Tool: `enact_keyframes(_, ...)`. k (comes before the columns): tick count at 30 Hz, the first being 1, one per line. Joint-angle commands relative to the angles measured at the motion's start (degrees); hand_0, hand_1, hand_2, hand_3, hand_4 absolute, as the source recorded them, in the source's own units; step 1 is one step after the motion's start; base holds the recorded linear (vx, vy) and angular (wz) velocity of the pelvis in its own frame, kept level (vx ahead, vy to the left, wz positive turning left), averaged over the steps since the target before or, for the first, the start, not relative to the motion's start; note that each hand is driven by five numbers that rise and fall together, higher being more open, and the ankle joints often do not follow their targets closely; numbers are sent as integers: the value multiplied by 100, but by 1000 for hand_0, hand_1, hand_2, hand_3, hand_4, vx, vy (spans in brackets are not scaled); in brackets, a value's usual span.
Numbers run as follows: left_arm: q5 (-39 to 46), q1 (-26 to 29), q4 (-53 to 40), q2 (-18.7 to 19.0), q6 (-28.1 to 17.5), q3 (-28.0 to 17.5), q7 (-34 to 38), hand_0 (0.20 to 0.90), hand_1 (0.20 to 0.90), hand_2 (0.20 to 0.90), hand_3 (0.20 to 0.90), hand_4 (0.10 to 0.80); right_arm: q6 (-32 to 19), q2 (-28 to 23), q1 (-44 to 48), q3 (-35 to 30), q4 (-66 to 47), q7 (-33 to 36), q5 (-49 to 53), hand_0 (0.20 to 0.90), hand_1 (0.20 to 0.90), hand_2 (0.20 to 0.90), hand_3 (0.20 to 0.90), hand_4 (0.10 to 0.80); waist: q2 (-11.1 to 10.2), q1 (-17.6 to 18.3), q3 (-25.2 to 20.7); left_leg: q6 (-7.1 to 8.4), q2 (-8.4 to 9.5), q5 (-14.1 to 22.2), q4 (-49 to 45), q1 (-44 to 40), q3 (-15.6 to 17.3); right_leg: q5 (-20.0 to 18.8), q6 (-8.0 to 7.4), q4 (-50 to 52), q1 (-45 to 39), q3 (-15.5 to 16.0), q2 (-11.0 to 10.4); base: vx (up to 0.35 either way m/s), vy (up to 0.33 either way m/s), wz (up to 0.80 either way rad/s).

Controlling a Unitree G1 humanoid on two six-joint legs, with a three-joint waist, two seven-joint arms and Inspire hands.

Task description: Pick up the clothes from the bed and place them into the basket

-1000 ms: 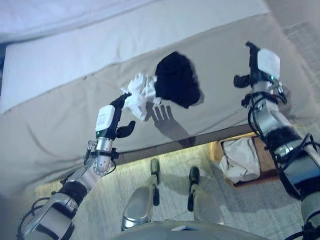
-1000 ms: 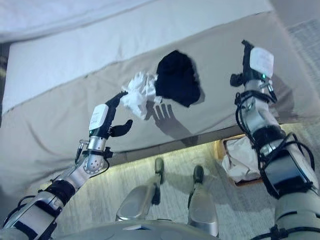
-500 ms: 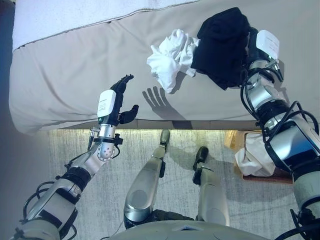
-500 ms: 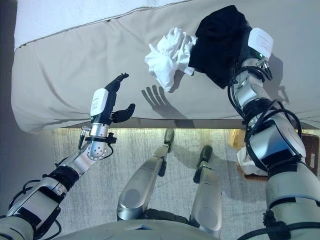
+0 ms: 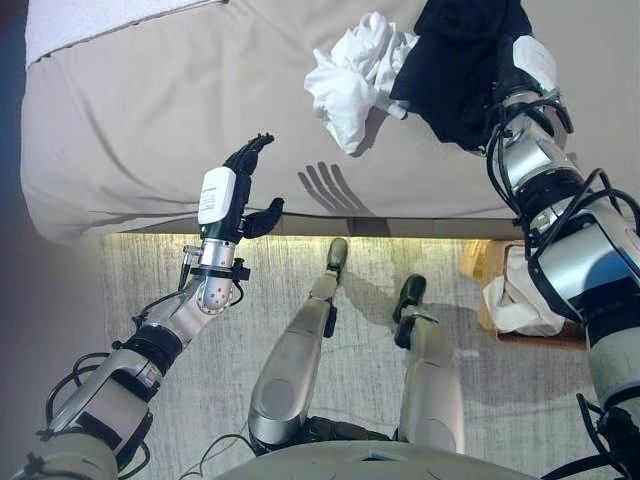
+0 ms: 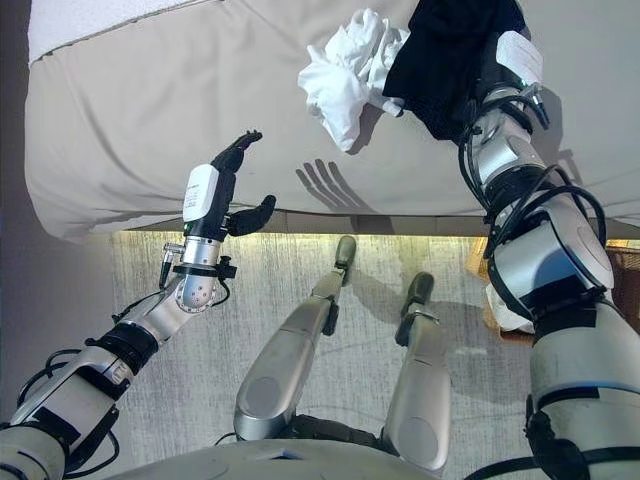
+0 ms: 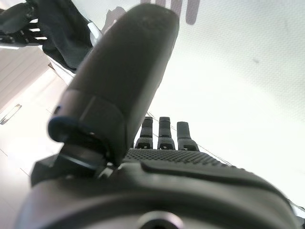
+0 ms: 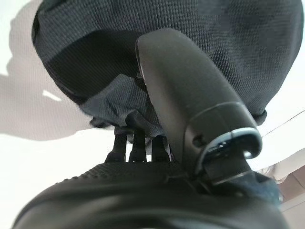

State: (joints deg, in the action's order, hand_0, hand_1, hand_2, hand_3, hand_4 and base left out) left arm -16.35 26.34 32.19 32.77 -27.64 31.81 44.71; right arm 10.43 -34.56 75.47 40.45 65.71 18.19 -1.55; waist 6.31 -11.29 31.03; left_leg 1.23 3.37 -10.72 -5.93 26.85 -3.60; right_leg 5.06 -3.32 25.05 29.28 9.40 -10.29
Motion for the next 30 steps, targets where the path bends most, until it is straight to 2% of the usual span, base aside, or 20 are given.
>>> enact_keyframes(1,155,263,-635,116,-213,-75,393,900,900,900,900,800,-567,-134,867,467,-1,-296,205,900,900,900,900,800,272,-143,-124,-295,303,623,-797,271,-276,-269,206,-79,13,85,209,0,0,0)
enact_keyframes(2,173,275,-695,141,-179,-75,362,900,900,900,900,800,-701,-105,862,454,16,-401,352,900,900,900,900,800,287,-168,-124,-304,306,612,-807,321,-277,-259,211,-41,72,96,207,0,0,0)
enact_keyframes(3,186,291,-705,160,-181,-65,355,900,900,900,900,800,-774,-82,864,449,36,-414,417,836,836,836,826,726,293,-183,-124,-308,308,607,-819,355,-277,-250,215,-10,108,105,210,-12,-40,5)
enact_keyframes(4,212,305,-722,188,-182,-53,337,900,900,900,900,800,-909,-53,848,426,33,-390,551,300,300,300,200,100,301,-201,-124,-312,307,610,-849,411,-279,-234,216,52,168,121,204,-13,-47,8)
enact_keyframes(8,253,317,-792,228,-134,-31,262,900,900,900,900,800,-1097,-15,703,196,41,-220,639,300,300,300,200,100,306,-208,-124,-329,332,665,-974,479,-324,-197,222,185,248,123,211,0,-34,9)
enact_keyframes(16,263,265,-726,261,-205,-27,341,900,900,900,900,800,-1081,-146,625,24,117,-45,730,300,300,300,200,100,253,-161,-124,-325,297,701,-986,388,-353,-209,228,134,152,42,263,4,-12,-1)
enact_keyframes(24,380,274,-682,381,-223,-71,269,900,900,900,900,800,-1137,-318,544,-27,9,-42,778,300,300,300,200,100,167,-43,-124,-309,216,726,-854,118,-355,-228,232,4,-57,-55,337,0,-4,0)
enact_keyframes(30,465,219,-522,473,-250,-163,264,900,900,900,900,800,-1521,-503,232,-281,-358,166,923,300,300,300,200,100,12,122,-124,-289,99,760,-640,-331,-291,-353,190,-330,-438,-143,390,1,-12,-1)
